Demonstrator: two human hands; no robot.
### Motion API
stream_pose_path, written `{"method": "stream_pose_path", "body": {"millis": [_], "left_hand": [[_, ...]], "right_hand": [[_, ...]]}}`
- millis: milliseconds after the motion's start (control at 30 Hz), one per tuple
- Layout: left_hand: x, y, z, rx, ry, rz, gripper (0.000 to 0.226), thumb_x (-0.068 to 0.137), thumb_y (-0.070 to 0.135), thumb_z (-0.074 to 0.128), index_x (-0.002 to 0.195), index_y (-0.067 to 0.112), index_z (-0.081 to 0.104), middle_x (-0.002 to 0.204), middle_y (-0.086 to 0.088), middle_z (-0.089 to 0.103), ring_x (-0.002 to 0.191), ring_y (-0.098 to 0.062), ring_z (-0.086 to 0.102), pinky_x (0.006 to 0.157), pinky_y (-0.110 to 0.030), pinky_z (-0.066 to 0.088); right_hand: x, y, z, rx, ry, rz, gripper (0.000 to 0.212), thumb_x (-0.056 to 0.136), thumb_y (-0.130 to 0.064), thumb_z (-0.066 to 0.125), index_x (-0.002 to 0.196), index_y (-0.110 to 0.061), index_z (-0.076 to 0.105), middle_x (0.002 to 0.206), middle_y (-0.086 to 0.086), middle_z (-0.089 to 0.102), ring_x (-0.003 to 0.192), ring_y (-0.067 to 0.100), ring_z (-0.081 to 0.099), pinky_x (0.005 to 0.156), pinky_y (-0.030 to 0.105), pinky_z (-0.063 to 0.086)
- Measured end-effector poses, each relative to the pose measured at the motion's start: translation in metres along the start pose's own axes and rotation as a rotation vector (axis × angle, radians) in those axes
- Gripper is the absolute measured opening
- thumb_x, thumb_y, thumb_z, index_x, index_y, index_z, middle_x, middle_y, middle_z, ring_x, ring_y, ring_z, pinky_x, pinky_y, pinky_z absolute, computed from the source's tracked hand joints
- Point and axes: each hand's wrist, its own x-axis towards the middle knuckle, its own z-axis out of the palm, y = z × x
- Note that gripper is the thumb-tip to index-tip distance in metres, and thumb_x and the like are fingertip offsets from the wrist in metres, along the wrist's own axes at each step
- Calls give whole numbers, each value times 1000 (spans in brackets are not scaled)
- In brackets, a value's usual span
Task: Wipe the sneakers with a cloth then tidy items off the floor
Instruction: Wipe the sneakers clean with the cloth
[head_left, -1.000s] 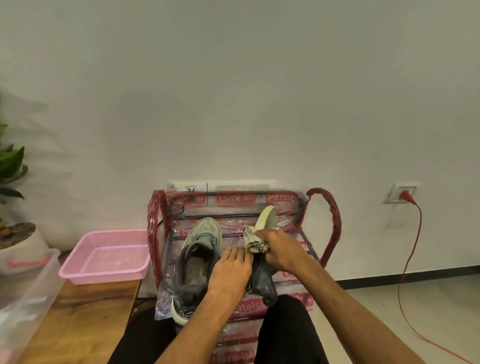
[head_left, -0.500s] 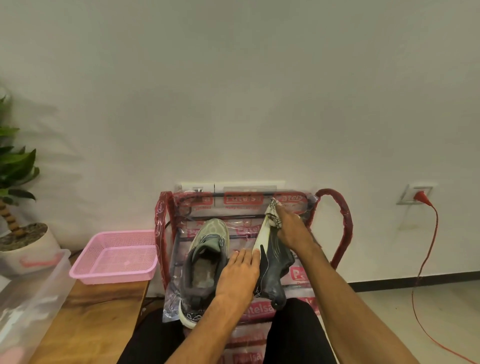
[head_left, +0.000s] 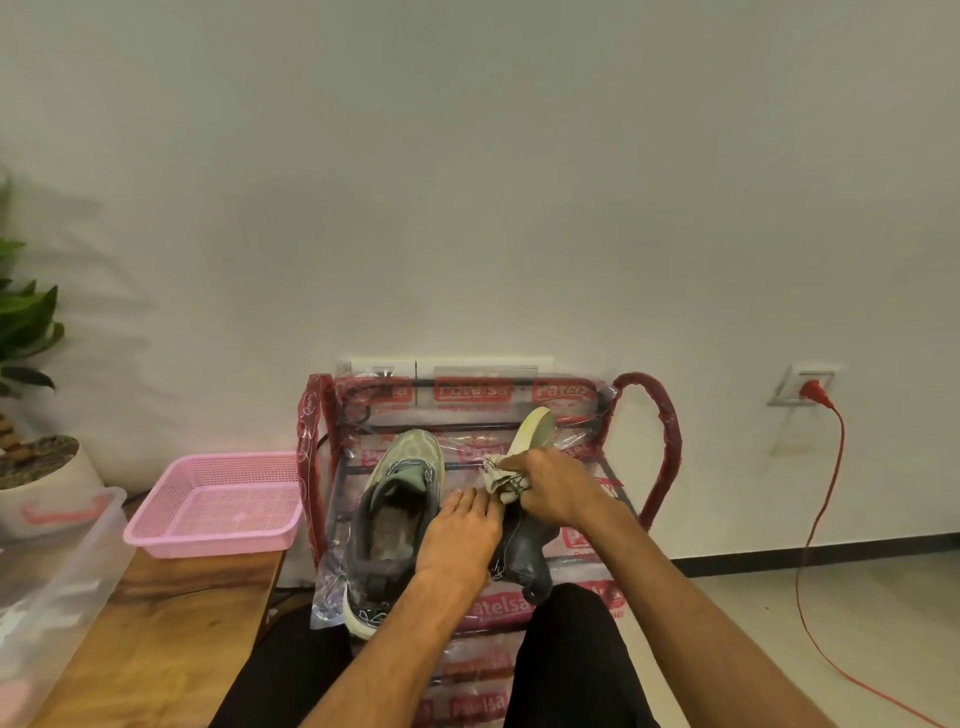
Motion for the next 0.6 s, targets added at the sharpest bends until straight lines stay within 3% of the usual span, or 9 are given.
{"method": "stream_pose_path", "body": {"millis": [100,167,267,333,467,600], "left_hand": [[-2,0,0,16,8,3,94,84,18,69,152,2,6,157,-16,20,146,-28,15,121,-38,7],[0,-2,-2,15,-4,-5,96,85,21,70,152,2,4,157,-17,18,147,-28,13,121,-39,6],[1,-4,-1,29,-19,-12,100,84,26,72,151,1,3,158,-18,16,147,-29,11,121,-39,6],[1,-5,-1,52,-35,-12,97,84,27,72,151,0,7,158,-19,15,147,-30,11,121,-39,5],[-1,-3,-2,76,-36,-1,89,85,33,69,149,2,16,158,-20,15,148,-29,11,121,-39,4],[-2,1,-2,81,-7,-6,96,85,28,70,151,-1,6,157,-19,17,147,-29,13,121,-38,6]], "right_hand": [[-4,16,-19,242,-88,81,23,82,-11,58,97,-19,73,89,7,72,77,23,65,77,44,56],[-7,23,-25,318,-4,144,17,84,-9,59,89,-19,71,86,6,71,77,22,65,76,46,56],[-12,9,-9,196,104,170,45,82,0,56,122,-17,64,112,10,67,102,28,63,89,41,53],[-19,-10,12,112,113,99,55,80,2,55,133,-14,56,125,10,63,113,27,59,94,35,48],[-28,-21,20,27,136,104,48,83,-7,57,130,-15,58,118,8,66,106,26,61,89,34,48],[-25,-16,18,-9,173,185,47,83,-8,60,130,-15,56,116,10,67,102,28,63,86,37,51]]}}
